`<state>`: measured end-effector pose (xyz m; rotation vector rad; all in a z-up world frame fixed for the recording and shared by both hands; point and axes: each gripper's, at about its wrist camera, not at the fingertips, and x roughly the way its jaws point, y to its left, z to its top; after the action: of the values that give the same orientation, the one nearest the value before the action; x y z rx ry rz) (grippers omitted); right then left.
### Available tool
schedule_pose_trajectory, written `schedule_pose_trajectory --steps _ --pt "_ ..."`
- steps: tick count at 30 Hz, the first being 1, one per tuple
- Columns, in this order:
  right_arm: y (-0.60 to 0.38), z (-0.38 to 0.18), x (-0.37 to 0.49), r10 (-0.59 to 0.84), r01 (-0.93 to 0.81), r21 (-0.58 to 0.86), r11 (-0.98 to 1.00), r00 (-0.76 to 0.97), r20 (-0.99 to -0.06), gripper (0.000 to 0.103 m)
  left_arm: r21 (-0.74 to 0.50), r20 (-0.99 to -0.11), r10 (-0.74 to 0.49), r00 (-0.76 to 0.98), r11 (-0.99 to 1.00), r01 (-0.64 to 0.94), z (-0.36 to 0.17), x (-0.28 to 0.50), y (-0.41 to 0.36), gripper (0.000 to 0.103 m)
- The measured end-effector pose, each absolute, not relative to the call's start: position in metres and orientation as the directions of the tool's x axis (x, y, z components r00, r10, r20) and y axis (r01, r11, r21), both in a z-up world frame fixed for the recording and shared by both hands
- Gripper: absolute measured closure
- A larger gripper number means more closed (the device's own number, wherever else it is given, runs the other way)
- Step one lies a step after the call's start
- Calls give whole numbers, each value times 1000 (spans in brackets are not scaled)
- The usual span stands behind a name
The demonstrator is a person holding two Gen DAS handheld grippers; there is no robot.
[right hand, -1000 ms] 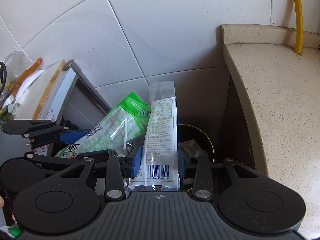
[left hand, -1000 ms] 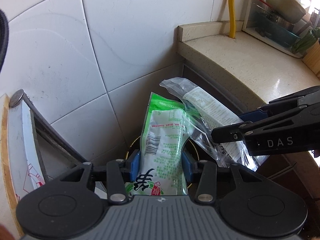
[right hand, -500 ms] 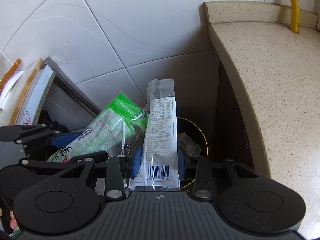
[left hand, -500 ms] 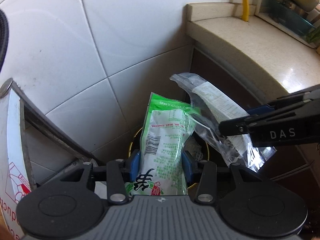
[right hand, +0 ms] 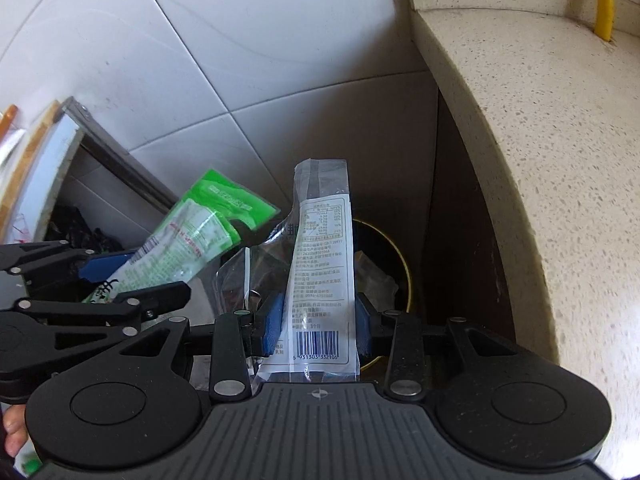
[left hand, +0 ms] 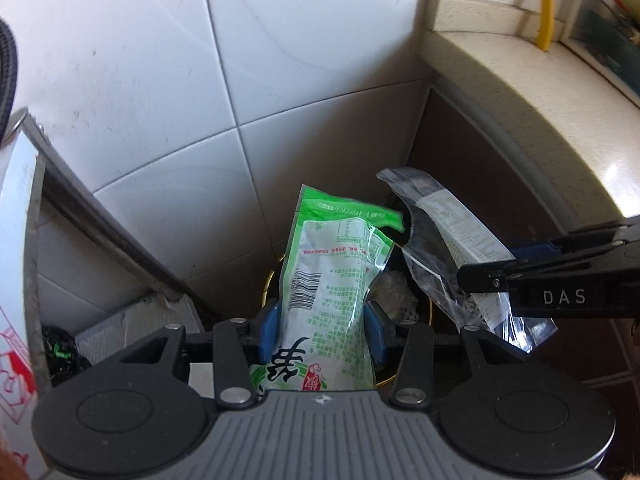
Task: Collect trash
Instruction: 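Lower the green package and clear wrapper down over the bin opening with both grippers, then open both grippers to drop the package and wrapper into the bin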
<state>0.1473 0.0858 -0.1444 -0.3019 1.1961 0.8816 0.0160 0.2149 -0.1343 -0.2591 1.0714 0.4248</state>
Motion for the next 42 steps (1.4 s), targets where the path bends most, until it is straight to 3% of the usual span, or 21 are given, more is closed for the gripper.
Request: schedule_pose_trajectory --steps 16,42 --pt "106 -196 172 379 -696 266 667 10 -925 57 21 -908 243 342 841 -541 -166 40 222 55" --pt "113 -207 179 358 -659 238 714 52 -932 52 -22 -919 222 325 796 -605 -185 52 248 40"
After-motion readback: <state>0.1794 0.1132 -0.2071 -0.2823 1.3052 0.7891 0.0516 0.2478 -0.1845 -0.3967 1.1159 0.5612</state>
